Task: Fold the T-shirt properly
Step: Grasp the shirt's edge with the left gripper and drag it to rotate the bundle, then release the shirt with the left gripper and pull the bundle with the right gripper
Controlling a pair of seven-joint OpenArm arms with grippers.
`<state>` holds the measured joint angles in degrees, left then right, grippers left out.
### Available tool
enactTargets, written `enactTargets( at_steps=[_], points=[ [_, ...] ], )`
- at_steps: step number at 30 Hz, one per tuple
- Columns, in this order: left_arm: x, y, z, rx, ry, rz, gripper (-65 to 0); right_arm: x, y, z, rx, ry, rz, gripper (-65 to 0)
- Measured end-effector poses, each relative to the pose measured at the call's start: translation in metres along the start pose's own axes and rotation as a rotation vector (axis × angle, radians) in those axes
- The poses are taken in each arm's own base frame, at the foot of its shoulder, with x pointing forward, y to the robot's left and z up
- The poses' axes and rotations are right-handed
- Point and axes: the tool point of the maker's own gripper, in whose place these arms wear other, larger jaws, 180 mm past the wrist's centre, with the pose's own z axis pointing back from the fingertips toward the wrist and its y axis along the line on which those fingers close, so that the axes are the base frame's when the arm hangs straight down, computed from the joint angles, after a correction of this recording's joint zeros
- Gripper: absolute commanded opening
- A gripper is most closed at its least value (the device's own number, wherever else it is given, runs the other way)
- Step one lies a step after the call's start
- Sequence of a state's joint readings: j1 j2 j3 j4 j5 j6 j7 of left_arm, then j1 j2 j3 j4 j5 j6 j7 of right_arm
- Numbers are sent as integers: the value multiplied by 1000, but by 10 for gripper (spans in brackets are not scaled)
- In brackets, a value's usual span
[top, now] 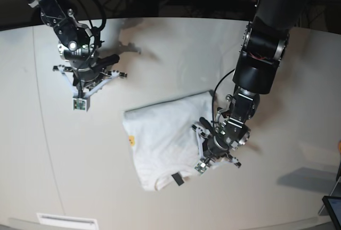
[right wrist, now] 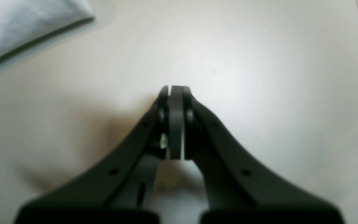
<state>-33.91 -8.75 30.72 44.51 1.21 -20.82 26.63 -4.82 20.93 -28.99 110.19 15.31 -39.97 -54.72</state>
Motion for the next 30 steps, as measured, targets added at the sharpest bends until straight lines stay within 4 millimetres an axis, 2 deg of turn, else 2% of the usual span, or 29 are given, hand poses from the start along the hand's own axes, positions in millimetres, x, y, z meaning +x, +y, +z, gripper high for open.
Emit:
enactTargets(
  at_steps=[4, 7, 12, 18, 21, 25, 27, 29, 30],
  points=[
    [8, -4, -3, 4, 24, -53, -650, 4, 0, 0, 1, -6, 0, -650],
    [21, -19, -7, 5, 31, -123, -650, 11, 1, 0, 2, -24, -1, -650],
    [45, -44, -11, -41, 4, -166, -650, 11, 1, 0, 3, -24, -1, -650],
    [55, -39, -9, -67, 3, -156, -650, 33, 6, 0, 13, -70, 1, -650],
    [52, -20, -2, -48, -2, -85, -650, 50, 7, 1, 15, -108, -1, -650],
    [48, 44, 25, 95, -14, -6, -650, 74, 11, 2, 25, -157, -3, -650],
    [53, 73, 41, 165, -23, 11, -650, 93, 15, 5, 34, -199, -7, -650],
    [64, 91, 59, 217, -61, 19, -650, 106, 16, 2, 28, -224, -12, -650],
    [65, 94, 67, 234, -74, 24, -650, 108, 17, -2, 20, -221, -18, -650]
  ],
)
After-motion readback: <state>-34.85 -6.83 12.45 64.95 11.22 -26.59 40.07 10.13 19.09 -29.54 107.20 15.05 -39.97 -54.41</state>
